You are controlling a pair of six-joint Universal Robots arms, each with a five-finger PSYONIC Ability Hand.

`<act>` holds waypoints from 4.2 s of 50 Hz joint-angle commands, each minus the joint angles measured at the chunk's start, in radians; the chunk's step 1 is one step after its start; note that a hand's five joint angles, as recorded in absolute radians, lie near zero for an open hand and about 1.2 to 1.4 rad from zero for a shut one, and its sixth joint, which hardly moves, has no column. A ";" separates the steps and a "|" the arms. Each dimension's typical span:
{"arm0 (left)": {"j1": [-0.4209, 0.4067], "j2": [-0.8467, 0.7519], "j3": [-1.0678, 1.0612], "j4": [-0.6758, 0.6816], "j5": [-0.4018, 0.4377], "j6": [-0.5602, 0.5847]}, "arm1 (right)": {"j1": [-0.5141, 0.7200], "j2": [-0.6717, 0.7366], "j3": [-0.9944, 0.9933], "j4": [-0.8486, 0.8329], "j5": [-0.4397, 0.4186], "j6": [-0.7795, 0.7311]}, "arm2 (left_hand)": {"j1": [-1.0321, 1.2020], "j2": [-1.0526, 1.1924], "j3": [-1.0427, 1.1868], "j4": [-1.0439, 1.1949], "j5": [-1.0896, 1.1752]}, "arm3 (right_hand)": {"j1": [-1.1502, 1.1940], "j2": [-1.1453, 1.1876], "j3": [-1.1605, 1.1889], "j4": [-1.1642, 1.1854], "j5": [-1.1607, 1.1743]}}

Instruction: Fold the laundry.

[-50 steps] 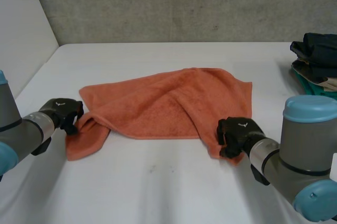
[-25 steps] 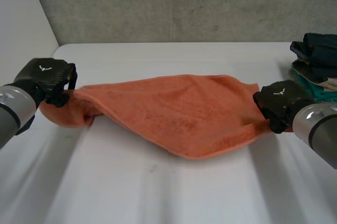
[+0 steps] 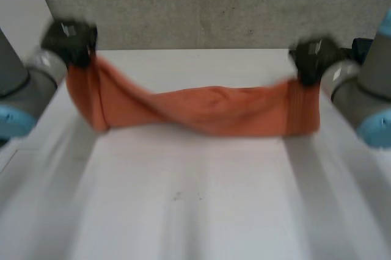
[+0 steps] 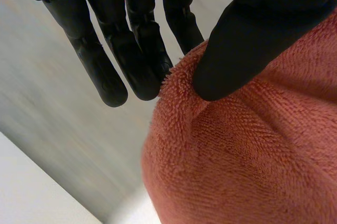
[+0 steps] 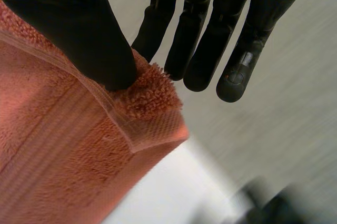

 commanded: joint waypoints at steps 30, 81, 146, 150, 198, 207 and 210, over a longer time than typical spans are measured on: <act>-0.008 0.137 -0.625 0.248 0.006 0.029 | -0.016 0.036 0.308 0.065 -0.109 -0.034 | 0.289 0.201 0.204 0.197 0.251 | 0.415 0.225 0.214 0.212 0.227; -0.035 0.060 0.279 0.227 -0.074 0.123 | -0.051 -0.093 -0.342 -0.106 0.060 -0.025 | 0.289 0.201 0.204 0.197 0.251 | 0.415 0.225 0.214 0.212 0.227; -0.163 0.664 -0.313 0.136 0.049 0.110 | 0.287 0.266 -0.272 0.096 -0.112 0.294 | 0.289 0.201 0.204 0.197 0.251 | 0.415 0.225 0.214 0.212 0.227; -0.157 0.626 -0.339 0.132 0.047 0.110 | 0.169 0.068 -0.096 0.111 -0.091 0.073 | 0.289 0.201 0.204 0.197 0.251 | 0.415 0.225 0.214 0.212 0.227; -0.147 0.446 -0.564 0.133 0.038 0.110 | -0.071 -0.023 0.373 0.243 -0.308 -0.038 | 0.289 0.201 0.204 0.197 0.251 | -0.494 -0.684 -0.695 -0.697 -0.682; -0.137 0.446 -0.564 0.132 0.037 0.110 | -0.043 0.045 0.367 0.240 -0.327 -0.036 | 0.289 0.201 0.204 0.197 0.251 | -0.198 -0.388 -0.399 -0.401 -0.386; -0.136 0.446 -0.564 0.132 0.035 0.108 | -0.042 0.045 0.367 0.242 -0.327 -0.034 | 0.289 0.201 0.204 0.197 0.251 | -0.001 -0.191 -0.202 -0.204 -0.189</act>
